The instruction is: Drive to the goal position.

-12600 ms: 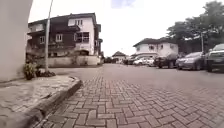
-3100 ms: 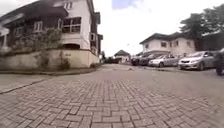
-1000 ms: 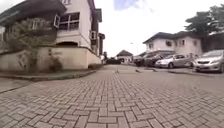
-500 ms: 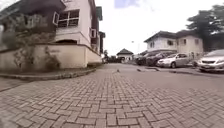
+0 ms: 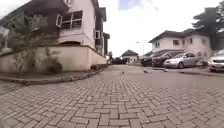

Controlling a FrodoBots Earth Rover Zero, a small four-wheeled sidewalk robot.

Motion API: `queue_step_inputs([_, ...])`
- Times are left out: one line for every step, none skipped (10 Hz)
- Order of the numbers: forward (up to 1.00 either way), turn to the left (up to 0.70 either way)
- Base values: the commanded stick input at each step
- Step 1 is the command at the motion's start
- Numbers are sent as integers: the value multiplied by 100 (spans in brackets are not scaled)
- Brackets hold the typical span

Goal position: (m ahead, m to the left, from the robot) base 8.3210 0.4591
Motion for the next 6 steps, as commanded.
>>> queue_step_inputs([70, 0])
queue_step_inputs([70, 0])
queue_step_inputs([70, 0])
queue_step_inputs([70, 0])
queue_step_inputs([70, 0])
queue_step_inputs([70, 0])
